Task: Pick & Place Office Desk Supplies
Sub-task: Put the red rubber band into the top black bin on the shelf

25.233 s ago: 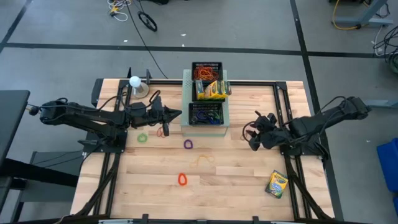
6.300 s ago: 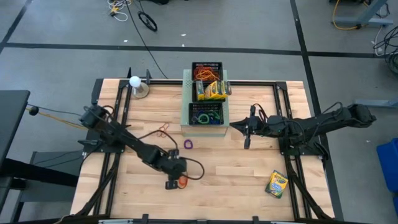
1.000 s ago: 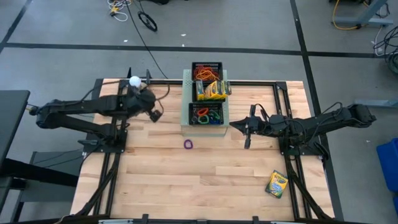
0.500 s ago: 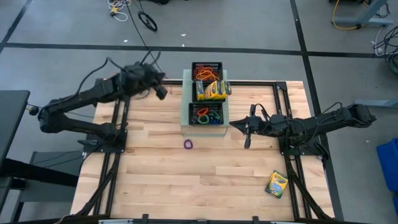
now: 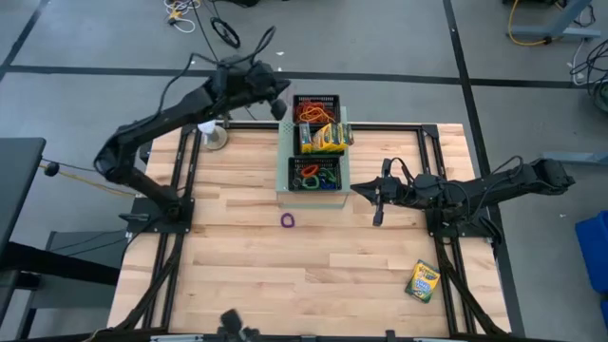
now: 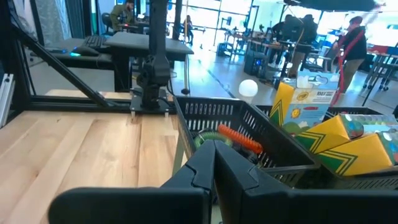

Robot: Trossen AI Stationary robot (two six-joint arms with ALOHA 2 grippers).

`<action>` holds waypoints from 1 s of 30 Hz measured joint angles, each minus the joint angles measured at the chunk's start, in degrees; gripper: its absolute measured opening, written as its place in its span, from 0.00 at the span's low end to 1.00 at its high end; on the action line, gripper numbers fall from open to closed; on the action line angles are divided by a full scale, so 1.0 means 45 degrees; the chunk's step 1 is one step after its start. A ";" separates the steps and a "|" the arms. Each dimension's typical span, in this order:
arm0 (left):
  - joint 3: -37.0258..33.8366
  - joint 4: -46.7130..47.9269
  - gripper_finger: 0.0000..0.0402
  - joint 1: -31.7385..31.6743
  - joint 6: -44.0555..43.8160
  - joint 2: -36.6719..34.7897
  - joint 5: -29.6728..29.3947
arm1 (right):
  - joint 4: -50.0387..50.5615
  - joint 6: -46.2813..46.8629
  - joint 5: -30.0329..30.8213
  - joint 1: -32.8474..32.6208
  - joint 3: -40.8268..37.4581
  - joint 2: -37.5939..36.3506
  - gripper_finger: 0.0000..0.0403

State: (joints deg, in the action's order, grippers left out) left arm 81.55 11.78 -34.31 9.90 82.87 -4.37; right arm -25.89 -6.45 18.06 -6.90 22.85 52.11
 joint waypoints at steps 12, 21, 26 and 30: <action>0.2771 -0.0119 0.02 -0.0232 0.0172 0.1901 0.0776 | 0.0005 -0.0113 0.0003 -0.0005 0.0000 -0.0004 0.04; 0.3246 0.0014 0.02 -0.0232 -0.0200 0.2899 0.1381 | 0.0006 -0.0205 0.0002 -0.0005 0.0000 -0.0003 0.04; 0.3227 0.0113 0.02 -0.0213 -0.0276 0.4059 0.1399 | 0.0000 -0.0205 0.0000 -0.0004 0.0000 -0.0004 0.04; 0.3231 0.0151 0.07 -0.0198 -0.0298 0.4327 0.1212 | 0.0000 -0.0200 0.0000 -0.0010 0.0000 -0.0004 0.04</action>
State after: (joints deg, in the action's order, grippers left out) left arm 96.09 12.46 -35.20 8.55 102.35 1.09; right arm -25.89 -7.35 18.06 -6.94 22.85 52.10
